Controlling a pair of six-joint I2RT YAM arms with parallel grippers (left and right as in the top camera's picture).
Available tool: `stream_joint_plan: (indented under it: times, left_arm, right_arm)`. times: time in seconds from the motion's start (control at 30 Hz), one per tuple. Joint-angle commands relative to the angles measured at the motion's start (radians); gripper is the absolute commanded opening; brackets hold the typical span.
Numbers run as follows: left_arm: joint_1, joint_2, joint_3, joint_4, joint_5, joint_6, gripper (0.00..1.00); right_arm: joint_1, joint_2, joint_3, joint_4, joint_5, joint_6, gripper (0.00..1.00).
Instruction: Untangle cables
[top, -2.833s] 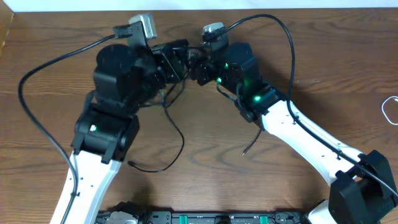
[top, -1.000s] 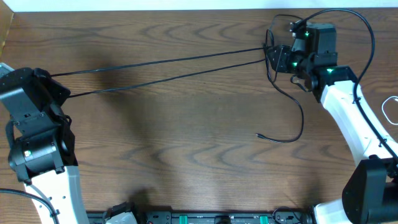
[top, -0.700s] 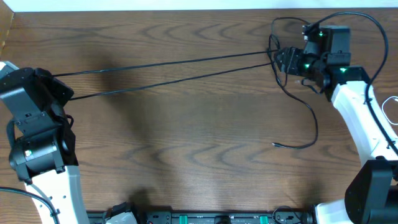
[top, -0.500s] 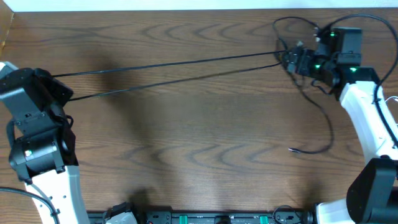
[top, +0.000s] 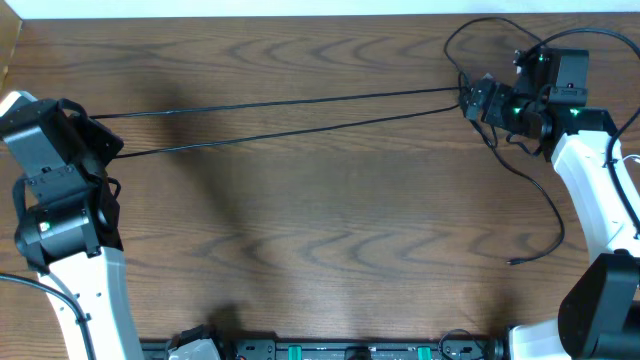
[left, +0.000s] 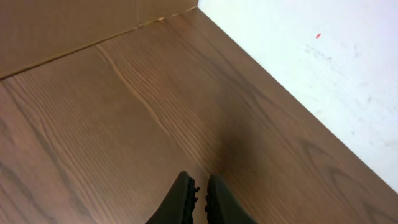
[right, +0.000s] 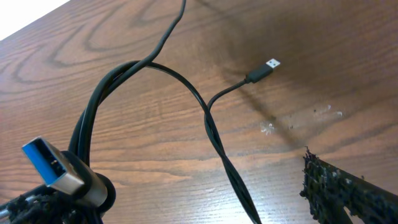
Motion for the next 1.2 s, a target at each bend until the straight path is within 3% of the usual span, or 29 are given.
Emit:
stream_joint_plan:
  times: [0.0,0.1,0.17,0.37,0.53,0.73,1.0,1.17]
  left_arm:
    - [0.096,-0.001,0.027,0.038,-0.229,-0.032,0.08]
    - [0.096,0.009,0.027,0.032,-0.141,-0.032,0.08]
    - [0.095,0.034,0.027,0.031,-0.012,-0.032,0.08]
    - [0.095,0.077,0.027,0.027,0.043,-0.034,0.08]
    - [0.087,0.08,0.027,0.035,0.079,-0.04,0.08]
    - [0.039,0.08,0.027,0.032,0.078,-0.04,0.08]
    - [0.01,0.08,0.027,0.043,0.078,-0.04,0.08]
    - [-0.003,0.08,0.027,0.038,0.082,-0.039,0.08]
  right_arm:
    - [-0.152,0.035,-0.005,0.003,0.458,0.103,0.99]
    - [-0.152,0.035,-0.005,0.018,0.336,0.069,0.99]
    - [-0.152,0.035,-0.005,0.083,-0.071,-0.09,0.99]
    - [-0.151,0.035,-0.005,0.168,-0.603,-0.211,0.99]
    - [-0.127,0.035,-0.005,0.172,-0.83,-0.271,0.99]
    - [-0.101,0.035,-0.005,0.161,-0.803,-0.267,0.99]
    - [0.021,0.035,-0.006,-0.005,-0.48,-0.349,0.99]
    - [0.161,0.036,-0.029,-0.013,-0.311,-0.38,0.99]
